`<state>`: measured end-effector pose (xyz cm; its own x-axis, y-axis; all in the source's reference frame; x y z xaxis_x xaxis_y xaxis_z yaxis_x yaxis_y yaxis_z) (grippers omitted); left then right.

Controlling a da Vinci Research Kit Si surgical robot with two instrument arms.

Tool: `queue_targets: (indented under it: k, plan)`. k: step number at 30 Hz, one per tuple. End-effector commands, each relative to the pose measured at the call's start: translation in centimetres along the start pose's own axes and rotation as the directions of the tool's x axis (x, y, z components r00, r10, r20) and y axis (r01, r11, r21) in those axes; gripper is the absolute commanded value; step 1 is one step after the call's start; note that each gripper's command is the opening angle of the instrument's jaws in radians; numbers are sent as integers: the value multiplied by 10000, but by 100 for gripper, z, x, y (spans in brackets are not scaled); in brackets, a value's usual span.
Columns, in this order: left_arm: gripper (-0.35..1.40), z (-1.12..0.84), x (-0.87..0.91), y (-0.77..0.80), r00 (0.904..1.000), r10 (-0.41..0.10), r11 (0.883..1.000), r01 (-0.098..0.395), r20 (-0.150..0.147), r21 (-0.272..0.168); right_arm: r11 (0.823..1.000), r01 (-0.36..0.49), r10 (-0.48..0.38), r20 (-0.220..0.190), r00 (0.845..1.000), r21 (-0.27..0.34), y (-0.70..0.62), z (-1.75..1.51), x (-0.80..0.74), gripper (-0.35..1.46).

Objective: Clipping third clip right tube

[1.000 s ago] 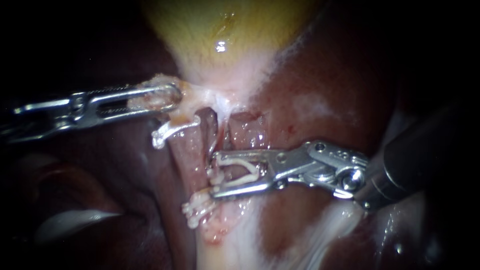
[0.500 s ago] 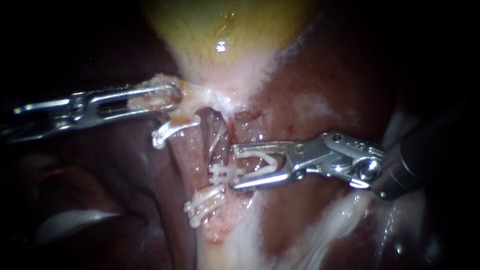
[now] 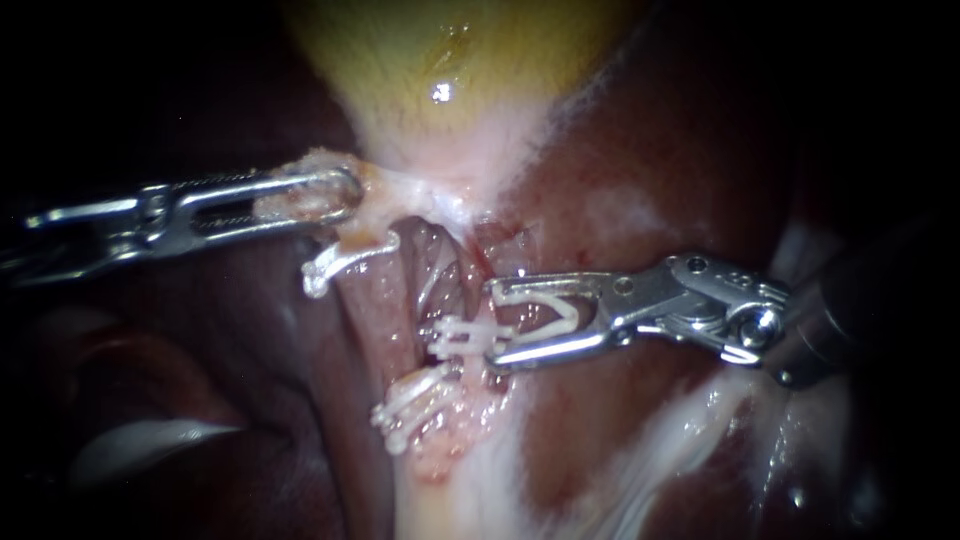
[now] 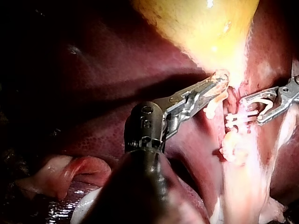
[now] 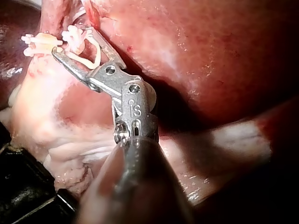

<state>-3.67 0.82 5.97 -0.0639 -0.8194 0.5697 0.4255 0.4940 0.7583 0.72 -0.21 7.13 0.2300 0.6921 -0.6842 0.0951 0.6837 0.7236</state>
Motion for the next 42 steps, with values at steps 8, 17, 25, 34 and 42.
queue_targets:
  k: [8, 17, 25, 34, 42]
  plan:
    - [-35, -1, 0, 0, 10000, -3, 10000, 3, -2, 3, 10000, 0, 0, 3, 10000, 13, 0, -3, -1, 50]
    - [-35, -2, 0, 0, 10000, -3, 10000, 3, -3, 4, 10000, -10, 10, -25, 10000, 35, 1, -6, 1, 50]
    - [-35, -2, 0, 0, 10000, -3, 10000, 3, -3, 3, 10000, -12, 12, -23, 10000, 29, 6, -10, 0, 50]
    - [-35, -1, 0, 0, 10000, -3, 10000, 3, -3, 2, 10000, -14, 14, -34, 10000, -15, 8, -3, 1, 50]
    - [-35, -1, 0, -1, 10000, -3, 10000, 3, 0, -4, 9999, -16, 16, -60, 10000, -111, 12, 14, 3, 50]
